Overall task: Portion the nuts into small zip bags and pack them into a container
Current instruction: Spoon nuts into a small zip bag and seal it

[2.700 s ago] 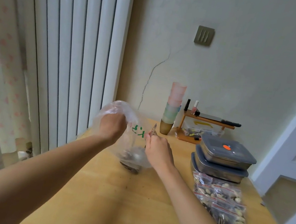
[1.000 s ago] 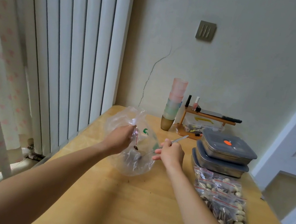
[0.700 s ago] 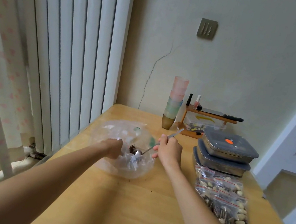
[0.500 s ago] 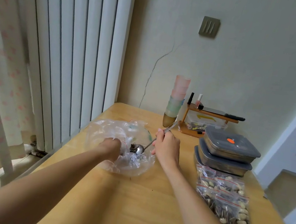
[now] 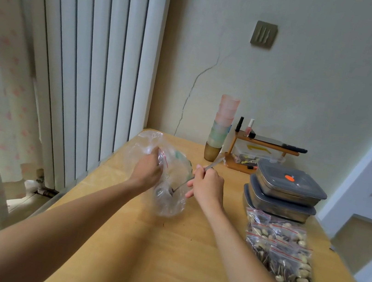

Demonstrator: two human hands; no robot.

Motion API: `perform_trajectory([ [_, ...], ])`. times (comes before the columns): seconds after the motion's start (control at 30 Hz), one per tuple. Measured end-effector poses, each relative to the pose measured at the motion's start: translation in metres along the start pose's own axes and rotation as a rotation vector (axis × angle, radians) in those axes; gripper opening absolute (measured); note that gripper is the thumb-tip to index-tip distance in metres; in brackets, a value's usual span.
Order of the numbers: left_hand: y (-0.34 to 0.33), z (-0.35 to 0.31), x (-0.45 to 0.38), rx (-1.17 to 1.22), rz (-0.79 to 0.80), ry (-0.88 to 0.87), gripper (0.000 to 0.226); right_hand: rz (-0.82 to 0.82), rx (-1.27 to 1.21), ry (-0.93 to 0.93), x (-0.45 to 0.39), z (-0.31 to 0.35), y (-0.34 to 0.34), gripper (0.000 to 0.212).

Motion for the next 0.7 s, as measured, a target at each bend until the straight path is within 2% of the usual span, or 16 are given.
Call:
perform_trajectory([
  [0.1,-0.005,0.002,0.001,-0.160,0.066,-0.004,0.042,-0.026,-0.016,-0.023,-0.001,-0.004,0.002,0.040],
  [0.2,-0.009,0.024,0.002,-0.354,0.161,0.093,0.055,-0.073,0.001,-0.018,0.000,-0.005,0.004,0.041],
  [0.27,-0.014,0.036,0.005,-0.446,0.311,0.144,0.049,-0.095,0.033,-0.001,0.001,-0.002,0.005,0.041],
  [0.33,-0.021,0.044,0.011,-0.491,0.487,0.193,0.033,-0.093,0.053,0.012,0.002,0.000,0.003,0.042],
  [0.4,-0.025,0.045,0.017,-0.499,0.573,0.195,0.031,-0.080,0.059,0.020,0.002,0.003,0.000,0.043],
  [0.7,-0.031,0.063,0.023,-0.397,0.499,0.170,0.032,-0.025,0.031,0.008,0.006,0.009,-0.006,0.041],
])
Point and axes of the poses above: each hand's wrist, its own x-axis away from the middle knuckle, its own y-axis out of the back of the hand, z = x × y, the point moved 6 cm from there along -x, towards the middle knuckle, and after that the axes turned 7 degrees about -y, right-handed, at the moved point
